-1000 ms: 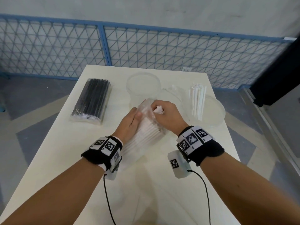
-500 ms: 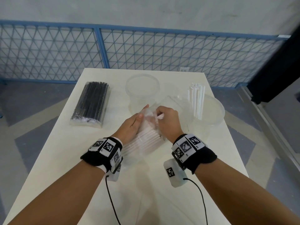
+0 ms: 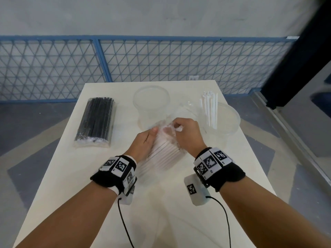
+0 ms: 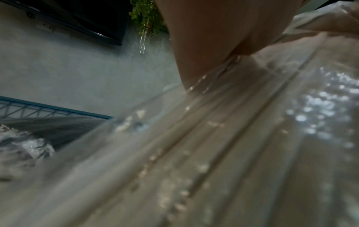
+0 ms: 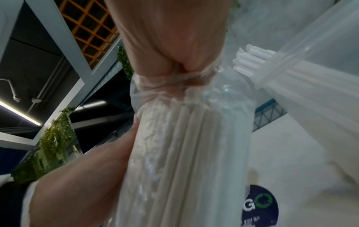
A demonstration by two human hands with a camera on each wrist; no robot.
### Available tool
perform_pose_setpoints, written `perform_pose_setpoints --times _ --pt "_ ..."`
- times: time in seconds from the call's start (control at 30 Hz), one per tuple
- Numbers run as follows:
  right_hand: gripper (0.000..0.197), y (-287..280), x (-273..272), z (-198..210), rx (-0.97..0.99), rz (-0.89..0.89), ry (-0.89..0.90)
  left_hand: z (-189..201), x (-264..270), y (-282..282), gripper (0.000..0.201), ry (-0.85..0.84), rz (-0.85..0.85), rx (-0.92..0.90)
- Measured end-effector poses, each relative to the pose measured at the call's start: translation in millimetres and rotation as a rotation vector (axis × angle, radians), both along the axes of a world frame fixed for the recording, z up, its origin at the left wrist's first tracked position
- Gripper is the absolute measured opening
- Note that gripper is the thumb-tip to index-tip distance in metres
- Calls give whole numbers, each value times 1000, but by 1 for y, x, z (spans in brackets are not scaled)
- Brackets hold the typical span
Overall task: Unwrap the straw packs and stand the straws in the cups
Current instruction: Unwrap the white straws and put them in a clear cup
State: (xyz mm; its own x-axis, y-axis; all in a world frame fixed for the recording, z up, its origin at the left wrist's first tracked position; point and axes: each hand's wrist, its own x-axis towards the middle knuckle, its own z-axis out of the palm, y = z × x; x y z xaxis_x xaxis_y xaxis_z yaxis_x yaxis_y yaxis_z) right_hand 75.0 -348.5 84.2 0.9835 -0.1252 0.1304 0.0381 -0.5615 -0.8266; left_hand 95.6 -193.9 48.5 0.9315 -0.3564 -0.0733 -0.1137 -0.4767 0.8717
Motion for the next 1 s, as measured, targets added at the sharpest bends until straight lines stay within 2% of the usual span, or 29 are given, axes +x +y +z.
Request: perform_pose_setpoints --times 0.13,0.2,0.37,0.47,0.6,0.7,0.77,0.83,0.87,0.93,1.0 --pt "9 -14 -6 23 188 -128 -29 -13 3 8 57 33 -40 -9" --pt "10 -22 -10 33 267 -172 -37 -8 -3 7 52 51 -103 -53" --pt "12 -28 -27 28 294 -229 -1 0 -20 -12 56 111 -313 36" --pt "19 -40 -38 27 339 -255 1 3 -23 -20 44 199 -323 36" --pt "22 -62 -48 24 367 -310 -17 14 -27 -38 40 248 -346 137" --pt "21 -85 -57 20 445 -399 -3 13 -32 -51 54 255 -397 209" --pt "16 -99 -63 19 576 -433 -12 10 -35 -57 65 252 -399 218" --pt "14 -103 -70 16 746 -361 -37 10 -37 -64 61 254 -381 208" --pt "23 -102 -72 12 790 -294 -23 12 -38 -67 56 255 -371 198" --pt "31 -96 -78 6 779 -139 72 15 -40 -74 42 252 -370 193" --pt "14 -89 -86 5 780 -71 162 16 -42 -79 35 247 -396 193"
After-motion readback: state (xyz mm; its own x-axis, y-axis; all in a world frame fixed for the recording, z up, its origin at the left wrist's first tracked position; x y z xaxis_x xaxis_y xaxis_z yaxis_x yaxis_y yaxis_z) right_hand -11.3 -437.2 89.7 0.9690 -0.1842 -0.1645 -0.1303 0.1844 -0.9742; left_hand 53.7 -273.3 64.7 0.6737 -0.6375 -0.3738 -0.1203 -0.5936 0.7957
